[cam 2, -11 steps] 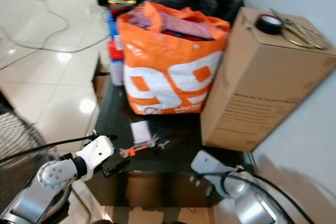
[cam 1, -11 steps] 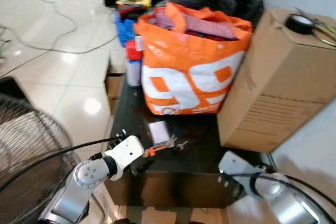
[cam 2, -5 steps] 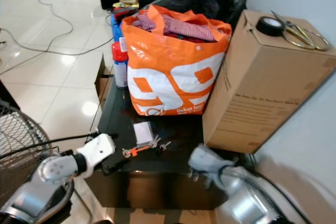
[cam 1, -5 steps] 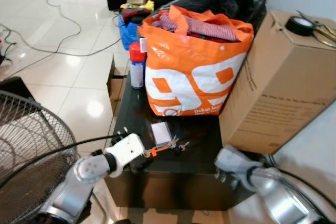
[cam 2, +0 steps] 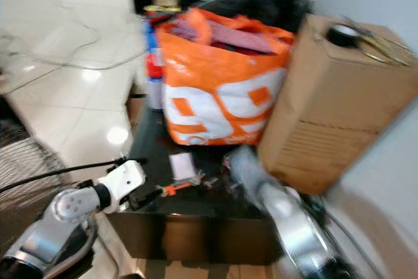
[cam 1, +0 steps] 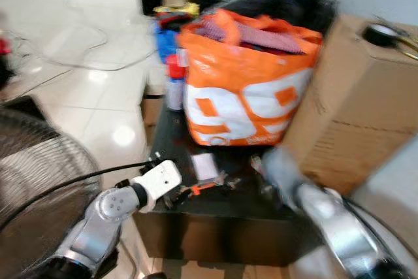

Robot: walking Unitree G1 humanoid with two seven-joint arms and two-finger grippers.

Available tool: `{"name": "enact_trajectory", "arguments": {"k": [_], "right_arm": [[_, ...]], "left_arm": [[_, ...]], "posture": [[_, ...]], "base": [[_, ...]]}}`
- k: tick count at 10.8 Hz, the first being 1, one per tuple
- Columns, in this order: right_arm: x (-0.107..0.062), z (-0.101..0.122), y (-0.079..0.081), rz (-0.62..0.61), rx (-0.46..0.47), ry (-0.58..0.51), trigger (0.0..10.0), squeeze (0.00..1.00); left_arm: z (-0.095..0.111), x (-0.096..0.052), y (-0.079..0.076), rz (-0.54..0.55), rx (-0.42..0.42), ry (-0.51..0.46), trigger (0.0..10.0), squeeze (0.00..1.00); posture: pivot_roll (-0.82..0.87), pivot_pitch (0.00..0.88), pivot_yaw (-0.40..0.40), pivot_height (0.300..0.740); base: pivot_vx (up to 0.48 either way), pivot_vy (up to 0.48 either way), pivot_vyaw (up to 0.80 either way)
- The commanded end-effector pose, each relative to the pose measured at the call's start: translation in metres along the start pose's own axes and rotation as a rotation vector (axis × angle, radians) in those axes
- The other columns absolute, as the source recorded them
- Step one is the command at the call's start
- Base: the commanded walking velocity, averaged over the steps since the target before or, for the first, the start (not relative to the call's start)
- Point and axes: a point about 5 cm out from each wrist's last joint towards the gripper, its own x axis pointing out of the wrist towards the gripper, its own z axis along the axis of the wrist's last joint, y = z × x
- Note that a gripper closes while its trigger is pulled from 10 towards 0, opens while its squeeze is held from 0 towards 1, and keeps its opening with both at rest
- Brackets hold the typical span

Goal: Hang keys on a hook

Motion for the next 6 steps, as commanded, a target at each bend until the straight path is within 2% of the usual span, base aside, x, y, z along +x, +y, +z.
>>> {"name": "enact_trajectory", "arguments": {"k": [1, 2, 3, 4, 6], "right_arm": [[0.002, 0.0, 0.01, 0.04, -0.001, -0.002, 0.0, 0.0], [0.0, 0.011, 0.012, 0.073, 0.204, -0.063, 0.0, 0.0], [0.001, 0.014, 0.017, 0.112, 0.255, -0.098, 0.0, 0.0], [0.0, 0.018, 0.017, 0.121, 0.208, -0.113, 0.0, 0.0], [0.001, 0.018, 0.014, 0.098, 0.236, -0.122, 0.0, 0.0]], "left_arm": [[0.004, 0.003, -0.001, -0.009, 0.013, -0.012, 10.0, 0.54], [0.003, 0.002, -0.001, -0.007, 0.014, -0.01, 10.0, 0.54], [0.003, 0.003, -0.002, -0.01, 0.013, -0.008, 10.0, 0.54], [0.003, 0.004, -0.002, -0.013, 0.011, -0.008, 10.0, 0.54], [0.003, 0.004, -0.004, -0.018, 0.007, -0.009, 10.0, 0.54]], "posture": [[0.0, 0.0, -0.065, 0.74], [0.0, 0.0, -0.064, 0.74], [0.0, 0.0, -0.064, 0.74], [0.0, 0.0, -0.065, 0.74], [-0.01, 0.0, -0.069, 0.74]], "base": [[0.0, 0.0, 0.0], [0.0, 0.0, 0.0], [0.0, 0.0, 0.0], [0.0, 0.0, 0.0], [0.0, 0.0, 0.0]]}}
